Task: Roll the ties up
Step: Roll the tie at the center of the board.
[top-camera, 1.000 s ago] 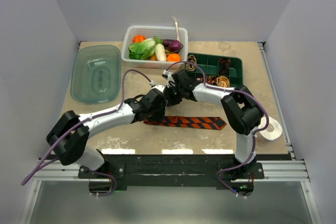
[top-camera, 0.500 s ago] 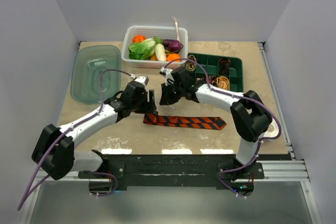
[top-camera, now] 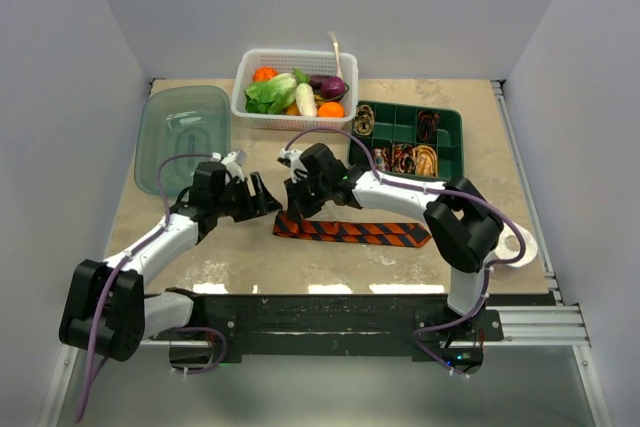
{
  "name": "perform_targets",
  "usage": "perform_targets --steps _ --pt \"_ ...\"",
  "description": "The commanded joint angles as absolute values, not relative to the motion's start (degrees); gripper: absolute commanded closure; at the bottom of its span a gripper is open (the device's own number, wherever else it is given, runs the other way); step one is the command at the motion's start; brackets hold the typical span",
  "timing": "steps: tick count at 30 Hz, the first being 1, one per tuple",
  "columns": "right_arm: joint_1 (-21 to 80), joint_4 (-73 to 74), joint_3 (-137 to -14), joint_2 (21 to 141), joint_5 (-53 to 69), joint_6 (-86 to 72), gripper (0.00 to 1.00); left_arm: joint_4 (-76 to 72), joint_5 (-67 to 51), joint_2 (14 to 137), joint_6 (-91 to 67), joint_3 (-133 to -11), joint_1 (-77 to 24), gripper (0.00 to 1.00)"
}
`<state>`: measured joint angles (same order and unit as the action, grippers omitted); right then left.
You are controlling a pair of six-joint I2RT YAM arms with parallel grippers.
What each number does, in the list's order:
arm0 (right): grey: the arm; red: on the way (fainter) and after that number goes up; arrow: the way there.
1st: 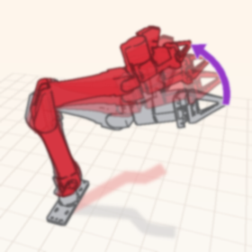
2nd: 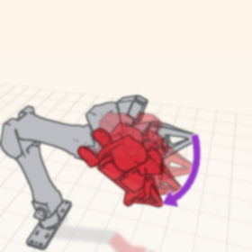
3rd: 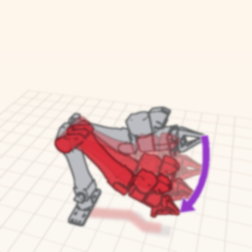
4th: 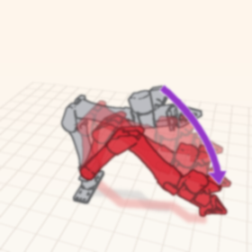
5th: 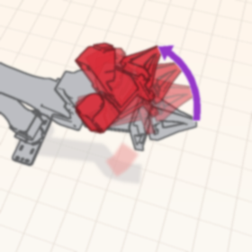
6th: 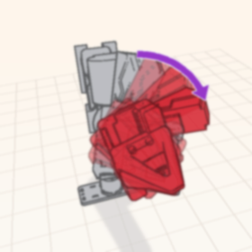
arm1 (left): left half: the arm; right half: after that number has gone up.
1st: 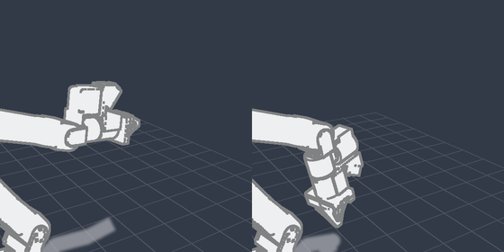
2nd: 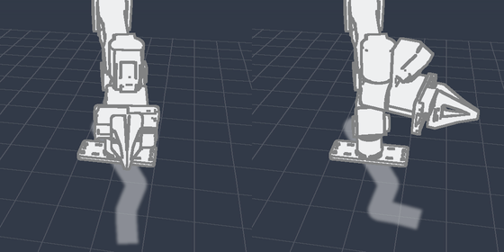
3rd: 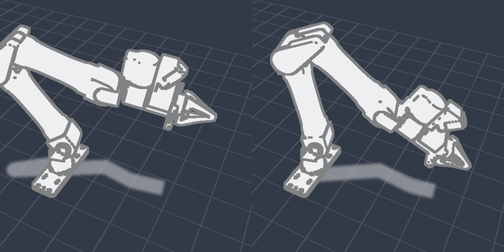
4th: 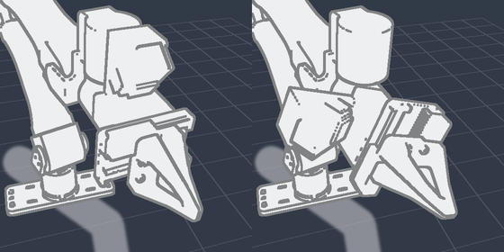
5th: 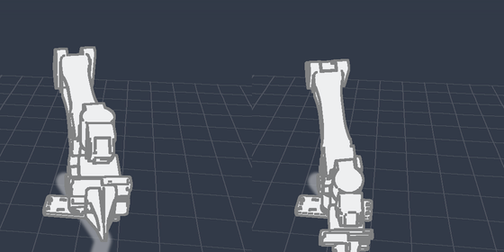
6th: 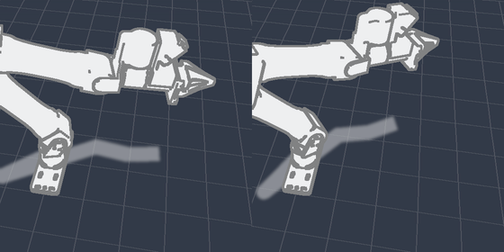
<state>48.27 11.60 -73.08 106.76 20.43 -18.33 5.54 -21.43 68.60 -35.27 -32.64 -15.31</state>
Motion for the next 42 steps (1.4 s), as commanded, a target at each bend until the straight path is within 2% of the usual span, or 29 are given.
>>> perform_targets --steps 1,30,42 --pt "48.0 11.9 -74.8 107.9 18.0 -17.5 1.0 -1.5 -29.5 68.4 -36.6 -30.4 -13.8 0.28" --pt "48.0 14.2 -70.4 108.6 12.7 -14.2 1.0 -15.6 -32.7 78.4 -38.0 -23.8 -13.7 0.29" --pt "48.0 13.7 -70.3 108.4 13.3 -14.2 1.0 -23.8 -35.9 83.8 -39.5 -22.9 -13.7 0.41"
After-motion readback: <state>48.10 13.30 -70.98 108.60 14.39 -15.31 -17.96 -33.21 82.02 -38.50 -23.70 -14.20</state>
